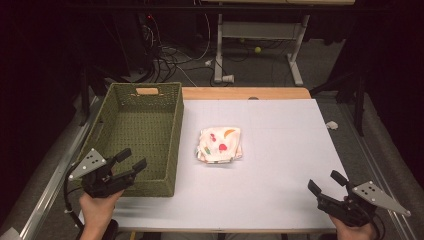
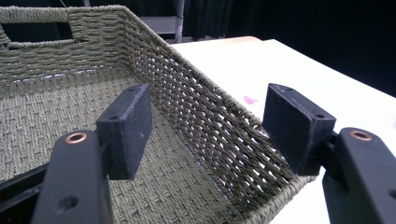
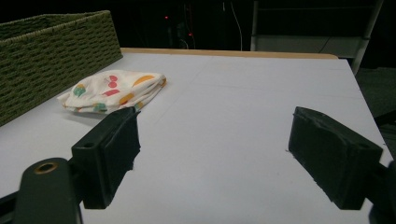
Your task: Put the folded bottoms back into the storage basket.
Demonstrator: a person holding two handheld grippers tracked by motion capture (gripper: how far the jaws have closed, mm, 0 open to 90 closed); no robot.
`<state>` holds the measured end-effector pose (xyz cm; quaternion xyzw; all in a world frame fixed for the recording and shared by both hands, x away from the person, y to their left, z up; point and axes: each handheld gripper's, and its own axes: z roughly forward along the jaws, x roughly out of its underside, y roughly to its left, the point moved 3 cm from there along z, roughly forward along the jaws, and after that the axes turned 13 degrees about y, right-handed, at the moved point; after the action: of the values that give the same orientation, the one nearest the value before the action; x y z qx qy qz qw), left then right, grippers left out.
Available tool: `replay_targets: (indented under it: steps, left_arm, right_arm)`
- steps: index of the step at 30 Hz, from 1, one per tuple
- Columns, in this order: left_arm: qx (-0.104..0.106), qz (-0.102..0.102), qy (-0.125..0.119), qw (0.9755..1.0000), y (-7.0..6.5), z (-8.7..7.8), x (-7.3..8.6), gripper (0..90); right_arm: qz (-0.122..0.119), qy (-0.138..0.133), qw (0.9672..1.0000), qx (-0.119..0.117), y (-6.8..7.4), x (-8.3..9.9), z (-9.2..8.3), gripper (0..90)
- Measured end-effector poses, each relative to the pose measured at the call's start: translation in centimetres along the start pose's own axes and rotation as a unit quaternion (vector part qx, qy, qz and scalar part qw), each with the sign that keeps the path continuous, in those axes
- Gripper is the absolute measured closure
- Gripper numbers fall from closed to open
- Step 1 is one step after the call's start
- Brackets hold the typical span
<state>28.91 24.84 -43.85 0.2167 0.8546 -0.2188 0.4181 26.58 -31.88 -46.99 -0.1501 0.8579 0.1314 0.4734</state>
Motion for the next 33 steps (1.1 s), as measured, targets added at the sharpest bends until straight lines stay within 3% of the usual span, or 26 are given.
replay_targets:
  steps: [8,16,33]
  left_arm:
    - [0.011,-0.002,0.002,0.9999,-0.3,0.6,-0.6,31.6]
    - [0.031,0.013,0.004,0.9994,-1.0,1.6,-1.9,31.6]
    - [0.047,0.021,-0.002,0.9987,-1.9,2.6,-3.7,31.5]
  right_arm:
    - [-0.003,0.002,1.0000,-0.003,0.1,0.0,0.1,17.2]
    - [-0.010,0.005,0.9999,-0.004,0.3,0.0,0.3,17.2]
    - [-0.011,0.005,0.9999,-0.004,0.3,-0.1,0.3,17.1]
